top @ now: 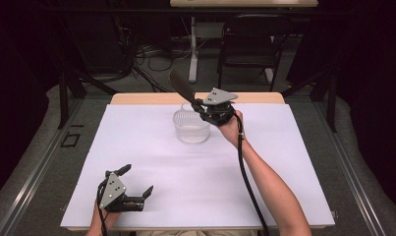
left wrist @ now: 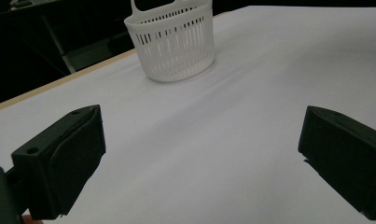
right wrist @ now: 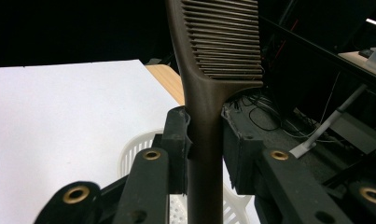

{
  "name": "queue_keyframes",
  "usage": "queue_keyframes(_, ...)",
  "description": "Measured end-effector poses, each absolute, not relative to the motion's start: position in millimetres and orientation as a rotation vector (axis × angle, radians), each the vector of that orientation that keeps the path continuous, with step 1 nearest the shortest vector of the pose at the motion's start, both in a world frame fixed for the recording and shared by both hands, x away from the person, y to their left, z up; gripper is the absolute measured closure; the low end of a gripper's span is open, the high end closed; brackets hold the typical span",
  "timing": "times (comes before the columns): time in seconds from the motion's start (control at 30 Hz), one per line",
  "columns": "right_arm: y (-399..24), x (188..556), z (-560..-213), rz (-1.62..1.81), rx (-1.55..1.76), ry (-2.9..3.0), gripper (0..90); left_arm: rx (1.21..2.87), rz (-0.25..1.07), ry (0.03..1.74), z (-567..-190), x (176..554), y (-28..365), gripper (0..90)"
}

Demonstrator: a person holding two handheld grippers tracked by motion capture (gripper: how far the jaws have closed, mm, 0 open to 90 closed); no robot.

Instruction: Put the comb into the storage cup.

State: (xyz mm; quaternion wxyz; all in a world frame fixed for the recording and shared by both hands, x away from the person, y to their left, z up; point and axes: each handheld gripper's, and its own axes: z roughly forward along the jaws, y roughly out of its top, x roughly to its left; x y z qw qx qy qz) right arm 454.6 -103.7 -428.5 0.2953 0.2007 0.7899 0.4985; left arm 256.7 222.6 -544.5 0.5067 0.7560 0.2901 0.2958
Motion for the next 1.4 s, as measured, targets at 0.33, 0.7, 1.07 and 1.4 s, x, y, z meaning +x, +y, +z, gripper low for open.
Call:
queue_keyframes(0.33,-102,459,-430,1.326,0.532,2.094,72.4,1.821,0.715,0.703,-544,256,223,0.9)
queue_keyframes(0.7,-102,464,-431,1.351,0.531,2.074,72.4,1.822,0.714,0.702,-545,257,223,0.9)
queue_keyframes(1.07,-100,468,-430,1.366,0.532,2.067,72.4,1.821,0.712,0.701,-545,257,223,0.9)
queue_keyframes(1.4,-97,471,-431,1.38,0.53,2.072,72.4,1.814,0.715,0.702,-544,256,223,0.9)
